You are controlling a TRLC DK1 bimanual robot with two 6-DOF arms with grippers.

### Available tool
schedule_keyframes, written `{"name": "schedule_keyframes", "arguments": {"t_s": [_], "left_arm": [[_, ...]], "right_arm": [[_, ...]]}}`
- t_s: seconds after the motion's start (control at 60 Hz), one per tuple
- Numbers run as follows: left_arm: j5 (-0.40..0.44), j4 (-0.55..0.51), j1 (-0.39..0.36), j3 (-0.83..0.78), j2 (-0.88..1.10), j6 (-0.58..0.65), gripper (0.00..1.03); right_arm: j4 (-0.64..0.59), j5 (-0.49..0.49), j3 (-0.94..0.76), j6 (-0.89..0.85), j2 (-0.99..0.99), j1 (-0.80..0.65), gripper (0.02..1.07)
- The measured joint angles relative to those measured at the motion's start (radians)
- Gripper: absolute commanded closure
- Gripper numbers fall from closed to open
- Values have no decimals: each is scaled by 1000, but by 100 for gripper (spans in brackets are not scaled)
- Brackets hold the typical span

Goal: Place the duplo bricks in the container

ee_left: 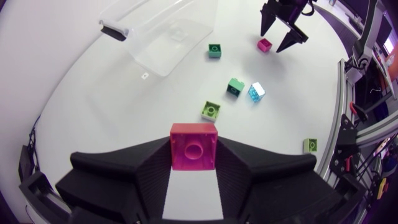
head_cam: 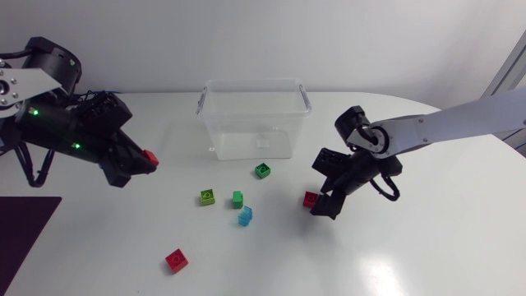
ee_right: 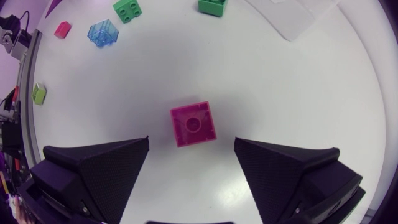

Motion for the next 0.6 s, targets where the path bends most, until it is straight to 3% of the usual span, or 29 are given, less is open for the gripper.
{"name": "schedule_keyframes", "arguments": {"t_s": [0.217,0.283,0.333,0.383,0.517,0.6], "left_arm": [[21,58,-55,83,60,-61,78],[27,103,-75,93,76,-89,78],[34,142,-93,109,98,-120,78],[37,164,-104,127,120,-139,78],[39,234,-127,171,184,-191,78],[42,281,-138,193,221,-227,78]], "right_arm": [[0,0,39,-11,38,28,23],[0,0,46,-11,44,40,35],[0,0,48,-11,50,45,54],[0,0,50,-11,56,47,65],[0,5,50,-11,67,50,69],[-1,8,50,-11,68,50,77]]}}
